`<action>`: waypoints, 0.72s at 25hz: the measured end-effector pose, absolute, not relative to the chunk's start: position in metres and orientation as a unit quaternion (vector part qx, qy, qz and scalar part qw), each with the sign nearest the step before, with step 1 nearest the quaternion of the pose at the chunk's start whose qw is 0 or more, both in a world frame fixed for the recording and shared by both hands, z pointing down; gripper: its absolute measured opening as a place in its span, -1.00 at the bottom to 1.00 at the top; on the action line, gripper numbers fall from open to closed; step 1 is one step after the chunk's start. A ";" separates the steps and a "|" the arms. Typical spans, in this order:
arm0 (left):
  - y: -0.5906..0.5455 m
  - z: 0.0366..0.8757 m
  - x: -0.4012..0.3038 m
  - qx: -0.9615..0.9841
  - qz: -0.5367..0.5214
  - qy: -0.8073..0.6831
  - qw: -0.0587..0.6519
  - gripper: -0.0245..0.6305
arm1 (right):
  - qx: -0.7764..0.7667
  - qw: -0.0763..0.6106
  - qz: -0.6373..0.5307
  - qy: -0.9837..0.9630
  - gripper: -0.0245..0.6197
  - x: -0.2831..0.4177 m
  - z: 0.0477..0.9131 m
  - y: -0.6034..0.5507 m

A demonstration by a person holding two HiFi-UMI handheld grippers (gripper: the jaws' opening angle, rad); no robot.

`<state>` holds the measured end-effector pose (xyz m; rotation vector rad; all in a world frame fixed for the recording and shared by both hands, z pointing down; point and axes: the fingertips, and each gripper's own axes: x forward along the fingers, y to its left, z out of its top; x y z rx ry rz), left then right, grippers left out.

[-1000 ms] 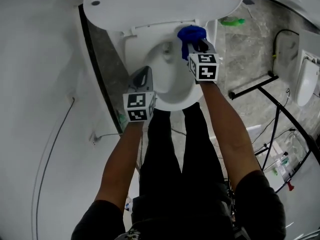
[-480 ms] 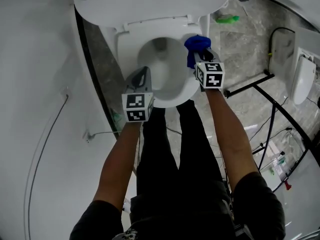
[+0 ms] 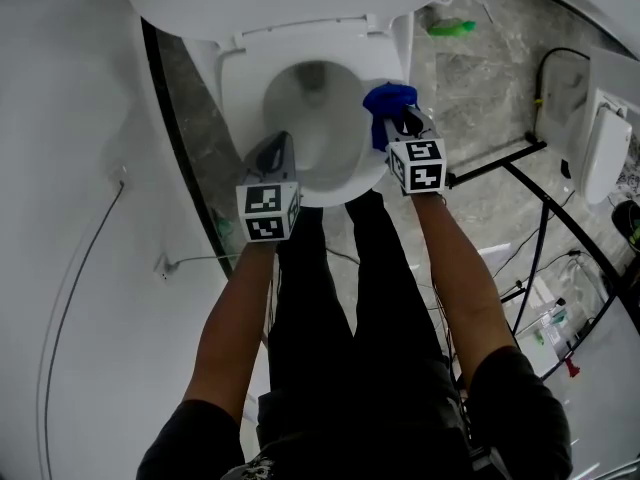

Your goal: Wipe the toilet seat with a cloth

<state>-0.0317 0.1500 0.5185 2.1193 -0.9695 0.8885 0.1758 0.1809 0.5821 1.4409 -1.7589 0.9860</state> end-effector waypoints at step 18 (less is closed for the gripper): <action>0.199 0.545 -0.071 0.741 0.325 -0.460 0.366 -0.89 | 0.410 0.410 0.314 -0.752 -0.67 0.106 0.579 0.301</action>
